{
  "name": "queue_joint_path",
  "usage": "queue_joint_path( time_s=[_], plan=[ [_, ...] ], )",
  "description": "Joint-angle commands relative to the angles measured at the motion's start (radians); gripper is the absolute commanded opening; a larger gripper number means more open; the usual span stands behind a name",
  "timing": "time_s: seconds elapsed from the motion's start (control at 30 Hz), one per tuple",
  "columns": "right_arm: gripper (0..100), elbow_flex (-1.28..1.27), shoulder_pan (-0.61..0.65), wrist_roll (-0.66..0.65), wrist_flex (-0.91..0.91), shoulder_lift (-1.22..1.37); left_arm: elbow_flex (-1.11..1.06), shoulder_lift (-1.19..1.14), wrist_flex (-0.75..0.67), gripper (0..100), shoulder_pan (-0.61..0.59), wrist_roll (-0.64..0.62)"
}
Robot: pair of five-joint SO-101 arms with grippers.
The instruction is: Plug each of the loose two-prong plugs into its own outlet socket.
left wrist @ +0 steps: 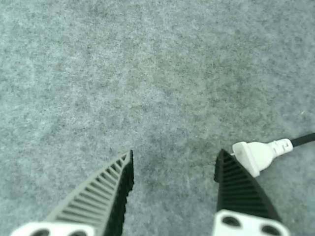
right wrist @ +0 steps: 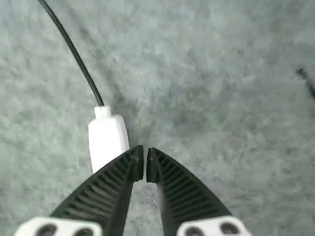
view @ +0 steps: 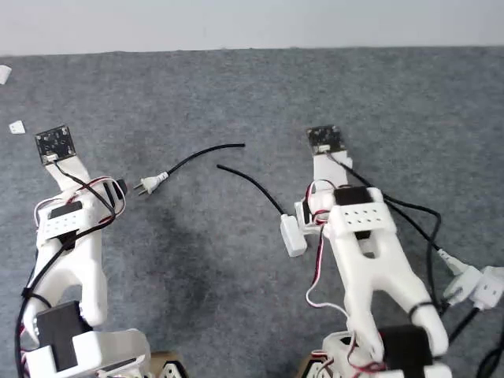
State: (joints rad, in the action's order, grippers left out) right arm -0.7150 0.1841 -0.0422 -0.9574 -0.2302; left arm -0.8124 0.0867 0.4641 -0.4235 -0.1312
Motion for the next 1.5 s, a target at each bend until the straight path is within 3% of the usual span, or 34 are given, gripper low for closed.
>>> queue_joint_path(
  time_s=[0.0,0.23,0.6,0.83,1.07,1.13,1.27,1.47],
  plan=[
    [0.9,0.063,0.064,0.006,0.015,0.074,0.008,0.044,-0.023,26,-0.003,0.006],
    [0.9,0.081,0.188,0.009,-0.010,0.130,0.008,0.044,-0.023,26,-0.003,0.006],
    [0.9,0.087,0.170,0.012,-0.004,0.114,0.008,0.044,-0.023,26,-0.005,0.006],
    [0.9,0.041,0.119,0.017,-0.015,-0.082,0.008,0.044,-0.023,26,-0.003,0.006],
    [0.9,-0.224,0.453,-0.049,0.021,-0.512,0.008,0.044,-0.023,26,-0.005,0.006],
    [0.8,-0.296,0.489,-0.078,0.058,-0.581,0.008,0.044,-0.023,26,-0.006,0.006],
    [0.8,-0.319,0.503,-0.084,0.051,-0.578,0.010,0.044,-0.023,26,-0.005,0.006],
    [0.8,-0.318,0.621,-0.101,0.054,-0.473,0.010,0.044,-0.023,26,-0.005,0.006]
  ],
)
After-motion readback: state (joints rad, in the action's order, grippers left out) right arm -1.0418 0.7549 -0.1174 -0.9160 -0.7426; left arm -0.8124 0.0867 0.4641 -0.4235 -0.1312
